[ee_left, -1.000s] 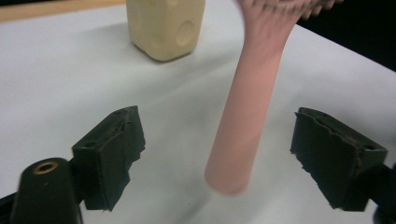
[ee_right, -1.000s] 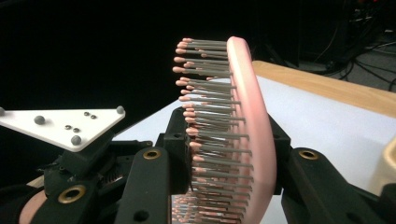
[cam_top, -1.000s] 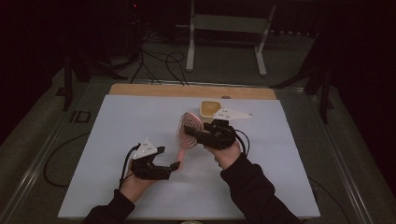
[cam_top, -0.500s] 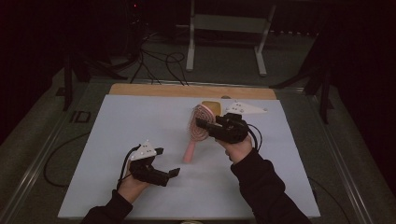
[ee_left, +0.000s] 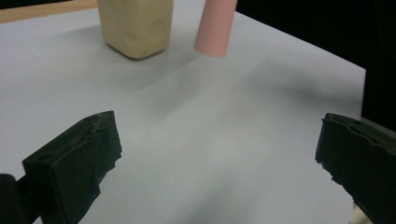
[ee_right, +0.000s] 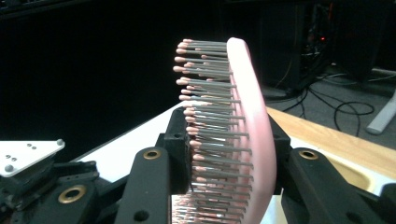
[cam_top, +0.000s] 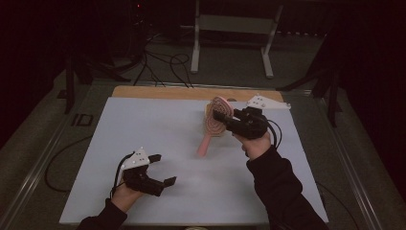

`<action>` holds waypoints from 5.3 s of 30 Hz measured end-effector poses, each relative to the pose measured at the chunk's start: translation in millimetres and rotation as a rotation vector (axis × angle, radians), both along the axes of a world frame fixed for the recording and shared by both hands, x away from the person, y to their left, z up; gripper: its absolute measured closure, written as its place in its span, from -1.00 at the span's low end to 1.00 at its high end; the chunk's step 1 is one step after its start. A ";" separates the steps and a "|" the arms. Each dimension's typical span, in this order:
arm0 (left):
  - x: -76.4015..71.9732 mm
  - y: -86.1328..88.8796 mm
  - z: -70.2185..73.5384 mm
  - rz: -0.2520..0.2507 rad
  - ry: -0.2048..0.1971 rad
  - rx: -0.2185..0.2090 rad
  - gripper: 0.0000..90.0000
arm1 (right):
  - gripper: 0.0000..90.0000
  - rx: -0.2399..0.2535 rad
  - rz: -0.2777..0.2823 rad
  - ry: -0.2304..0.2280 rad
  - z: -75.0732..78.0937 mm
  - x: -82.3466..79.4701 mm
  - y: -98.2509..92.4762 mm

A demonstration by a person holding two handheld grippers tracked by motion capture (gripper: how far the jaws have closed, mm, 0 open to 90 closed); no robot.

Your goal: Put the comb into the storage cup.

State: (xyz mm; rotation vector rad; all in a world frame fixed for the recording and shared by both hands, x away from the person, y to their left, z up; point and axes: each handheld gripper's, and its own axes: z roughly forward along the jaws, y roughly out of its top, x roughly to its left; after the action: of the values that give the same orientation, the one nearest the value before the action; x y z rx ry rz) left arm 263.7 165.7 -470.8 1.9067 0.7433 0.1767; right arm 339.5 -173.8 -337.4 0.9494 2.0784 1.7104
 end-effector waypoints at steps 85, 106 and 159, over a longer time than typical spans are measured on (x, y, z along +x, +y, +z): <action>-28.1 51.4 -13.0 0.072 -0.063 -0.005 -0.99 | 0.44 -0.014 -0.283 -0.113 19.8 98.1 -18.0; -28.7 52.4 -12.0 0.073 -0.070 -0.015 -0.99 | 0.44 -0.022 -0.296 -0.055 -11.9 107.6 -14.4; -28.8 51.4 -12.3 0.071 -0.076 -0.002 -0.99 | 0.44 0.008 -0.303 0.075 -62.5 117.3 -12.3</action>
State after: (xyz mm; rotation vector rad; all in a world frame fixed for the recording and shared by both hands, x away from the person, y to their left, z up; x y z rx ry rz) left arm 234.9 217.1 -483.1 1.8622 0.7598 0.2903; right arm 456.9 -186.1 -399.8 1.2745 1.8576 1.5484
